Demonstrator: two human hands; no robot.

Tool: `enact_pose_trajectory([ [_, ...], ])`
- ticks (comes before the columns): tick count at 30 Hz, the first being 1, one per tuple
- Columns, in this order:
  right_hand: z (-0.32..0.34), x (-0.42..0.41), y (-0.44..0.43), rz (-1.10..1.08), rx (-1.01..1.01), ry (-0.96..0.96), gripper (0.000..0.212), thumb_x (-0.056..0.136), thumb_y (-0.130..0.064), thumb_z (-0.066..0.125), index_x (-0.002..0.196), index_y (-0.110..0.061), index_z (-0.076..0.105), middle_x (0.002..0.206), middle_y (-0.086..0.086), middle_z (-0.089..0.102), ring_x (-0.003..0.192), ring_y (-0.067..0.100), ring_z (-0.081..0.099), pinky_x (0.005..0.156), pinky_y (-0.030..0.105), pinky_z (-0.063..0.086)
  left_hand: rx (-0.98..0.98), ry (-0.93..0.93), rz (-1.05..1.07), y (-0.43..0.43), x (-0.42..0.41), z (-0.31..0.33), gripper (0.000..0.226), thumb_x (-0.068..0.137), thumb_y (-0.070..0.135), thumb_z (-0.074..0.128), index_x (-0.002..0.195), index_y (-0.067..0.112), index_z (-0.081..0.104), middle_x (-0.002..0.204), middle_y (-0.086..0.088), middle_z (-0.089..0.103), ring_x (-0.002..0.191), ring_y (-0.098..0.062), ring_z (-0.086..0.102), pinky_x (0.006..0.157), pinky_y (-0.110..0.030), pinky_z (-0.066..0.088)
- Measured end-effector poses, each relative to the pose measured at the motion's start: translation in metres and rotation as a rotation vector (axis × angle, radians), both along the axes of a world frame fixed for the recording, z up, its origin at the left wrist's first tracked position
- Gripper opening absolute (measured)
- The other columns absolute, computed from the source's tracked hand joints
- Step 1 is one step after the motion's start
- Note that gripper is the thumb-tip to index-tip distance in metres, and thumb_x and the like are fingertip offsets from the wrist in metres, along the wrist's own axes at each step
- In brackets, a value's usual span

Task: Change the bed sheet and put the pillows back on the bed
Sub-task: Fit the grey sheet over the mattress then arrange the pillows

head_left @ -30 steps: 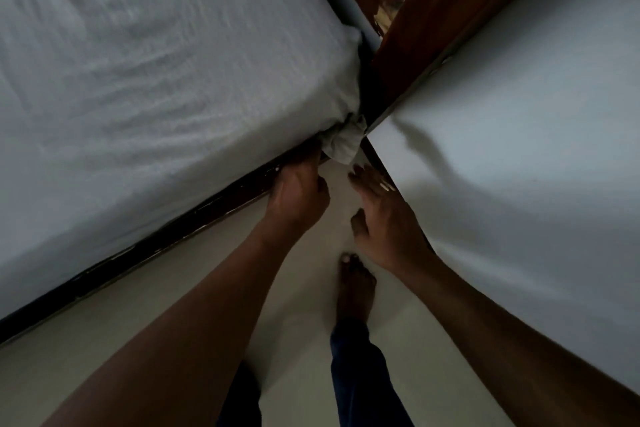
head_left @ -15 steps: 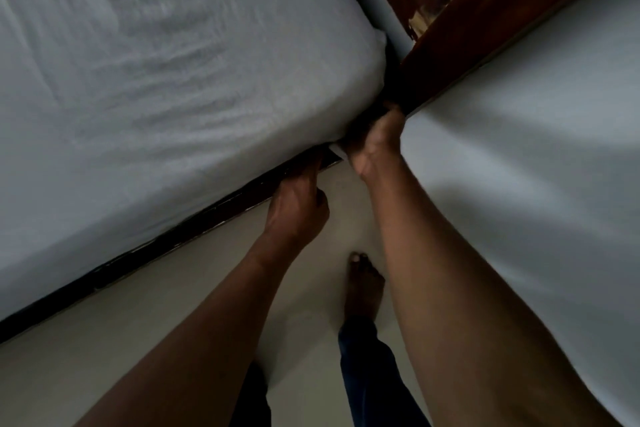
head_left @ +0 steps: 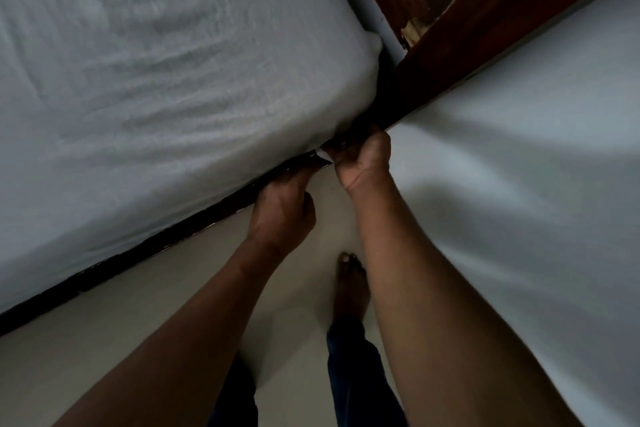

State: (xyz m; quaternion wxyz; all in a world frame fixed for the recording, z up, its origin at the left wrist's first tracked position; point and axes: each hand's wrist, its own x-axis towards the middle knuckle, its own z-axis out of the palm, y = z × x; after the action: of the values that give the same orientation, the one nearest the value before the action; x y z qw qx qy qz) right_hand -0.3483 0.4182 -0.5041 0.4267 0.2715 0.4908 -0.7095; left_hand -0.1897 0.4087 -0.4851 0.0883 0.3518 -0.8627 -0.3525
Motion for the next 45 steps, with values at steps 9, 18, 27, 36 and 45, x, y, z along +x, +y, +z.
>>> enact_pose_trajectory([
  [9, -0.003, 0.032, 0.014, 0.256, 0.203, -0.033, 0.039, 0.080, -0.016, 0.059, 0.118, -0.007, 0.068, 0.102, 0.012, 0.070, 0.093, 0.027, 0.066, 0.076, 0.036, 0.053, -0.164, 0.119, -0.060, 0.014, -0.011, 0.004, 0.051, 0.072, -0.001, 0.039, 0.113, -0.003, 0.070, 0.104, -0.019, 0.072, 0.090, -0.036, 0.070, 0.071, -0.043, 0.059],
  [18, 0.006, 0.006, 0.039, 0.429, 0.343, 0.486, 0.019, 0.084, -0.011, 0.068, 0.099, -0.015, 0.080, 0.094, 0.006, 0.078, 0.092, 0.026, 0.075, 0.082, 0.044, 0.062, -0.089, 0.027, 0.006, 0.012, -0.028, 0.000, 0.061, 0.067, -0.017, 0.049, 0.124, -0.002, 0.064, 0.115, -0.023, 0.067, 0.103, -0.041, 0.064, 0.080, -0.045, 0.059],
  [27, 0.024, -0.024, -0.006, 0.166, 0.012, 0.167, 0.040, 0.108, -0.030, 0.028, 0.132, -0.016, 0.057, 0.112, 0.009, 0.068, 0.096, 0.024, 0.064, 0.076, 0.030, 0.056, -0.034, -0.212, -0.086, 0.007, -0.042, -0.016, 0.073, 0.077, 0.016, 0.027, 0.147, 0.003, 0.045, 0.143, -0.024, 0.052, 0.130, -0.042, 0.050, 0.108, -0.046, 0.045],
  [36, 0.018, -0.031, 0.024, 0.315, 0.014, 0.084, 0.039, 0.106, -0.020, 0.043, 0.141, -0.008, 0.054, 0.105, 0.007, 0.072, 0.096, 0.023, 0.068, 0.083, 0.036, 0.056, -0.070, -0.538, -0.172, 0.013, -0.063, -0.031, 0.040, 0.089, 0.017, 0.045, 0.113, -0.003, 0.071, 0.115, -0.025, 0.068, 0.107, -0.043, 0.064, 0.087, -0.045, 0.053],
  [45, 0.008, -0.026, 0.053, 1.646, 0.457, 1.547, 0.046, 0.086, -0.013, 0.054, 0.130, -0.004, 0.063, 0.129, 0.021, 0.065, 0.119, 0.039, 0.061, 0.096, 0.039, 0.049, -0.119, -0.281, -0.101, 0.008, -0.041, -0.039, 0.057, 0.077, 0.016, 0.042, 0.130, 0.002, 0.061, 0.125, -0.024, 0.065, 0.110, -0.043, 0.065, 0.090, -0.047, 0.057],
])
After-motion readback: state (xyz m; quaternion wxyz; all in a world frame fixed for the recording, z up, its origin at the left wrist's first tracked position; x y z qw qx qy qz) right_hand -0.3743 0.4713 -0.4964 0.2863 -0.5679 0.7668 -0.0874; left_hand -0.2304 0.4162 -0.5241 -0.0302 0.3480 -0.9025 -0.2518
